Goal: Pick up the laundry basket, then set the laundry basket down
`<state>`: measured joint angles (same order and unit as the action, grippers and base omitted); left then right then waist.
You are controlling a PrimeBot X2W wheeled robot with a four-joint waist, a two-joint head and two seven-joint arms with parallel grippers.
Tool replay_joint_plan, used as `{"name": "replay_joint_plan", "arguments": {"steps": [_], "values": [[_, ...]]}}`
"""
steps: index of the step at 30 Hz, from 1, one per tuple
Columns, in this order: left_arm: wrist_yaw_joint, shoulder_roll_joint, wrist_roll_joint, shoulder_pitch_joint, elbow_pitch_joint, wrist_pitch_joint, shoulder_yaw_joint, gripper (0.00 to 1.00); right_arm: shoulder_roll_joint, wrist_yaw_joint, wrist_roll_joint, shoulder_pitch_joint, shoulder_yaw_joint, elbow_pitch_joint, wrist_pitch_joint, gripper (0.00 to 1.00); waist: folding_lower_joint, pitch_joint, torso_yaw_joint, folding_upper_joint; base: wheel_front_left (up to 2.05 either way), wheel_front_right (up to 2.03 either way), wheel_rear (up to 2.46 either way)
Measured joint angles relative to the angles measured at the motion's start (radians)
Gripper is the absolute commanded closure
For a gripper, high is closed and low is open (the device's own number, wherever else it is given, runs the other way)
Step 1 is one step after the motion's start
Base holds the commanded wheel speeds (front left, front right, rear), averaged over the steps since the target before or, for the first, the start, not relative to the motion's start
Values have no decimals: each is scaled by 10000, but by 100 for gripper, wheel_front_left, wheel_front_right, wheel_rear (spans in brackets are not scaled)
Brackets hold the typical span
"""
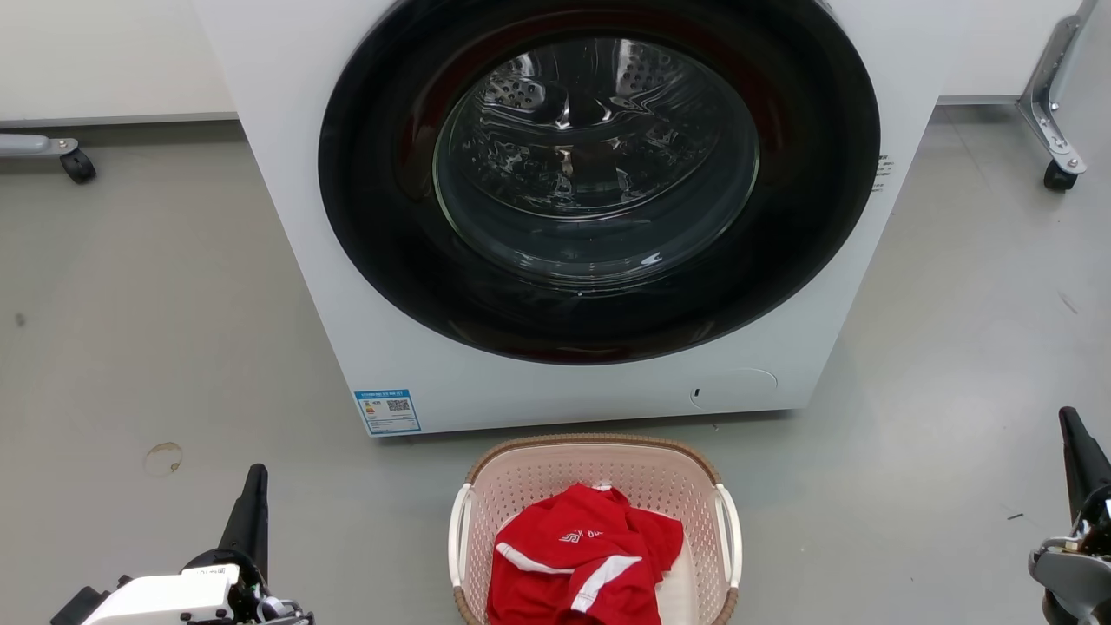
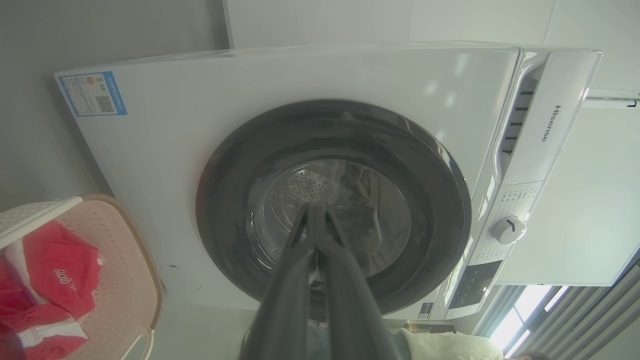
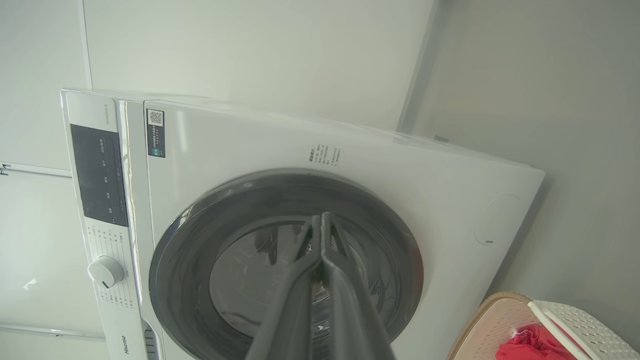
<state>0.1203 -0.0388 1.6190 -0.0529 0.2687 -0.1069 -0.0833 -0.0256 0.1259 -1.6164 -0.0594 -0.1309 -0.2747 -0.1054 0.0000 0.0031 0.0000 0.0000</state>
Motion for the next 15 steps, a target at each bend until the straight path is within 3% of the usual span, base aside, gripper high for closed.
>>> {"name": "replay_joint_plan", "arguments": {"steps": [15], "values": [[0,0,0,0,0,0,0,100,0,0,0,0,0,0,0,100,0,0,0,0,0,0,0]]}}
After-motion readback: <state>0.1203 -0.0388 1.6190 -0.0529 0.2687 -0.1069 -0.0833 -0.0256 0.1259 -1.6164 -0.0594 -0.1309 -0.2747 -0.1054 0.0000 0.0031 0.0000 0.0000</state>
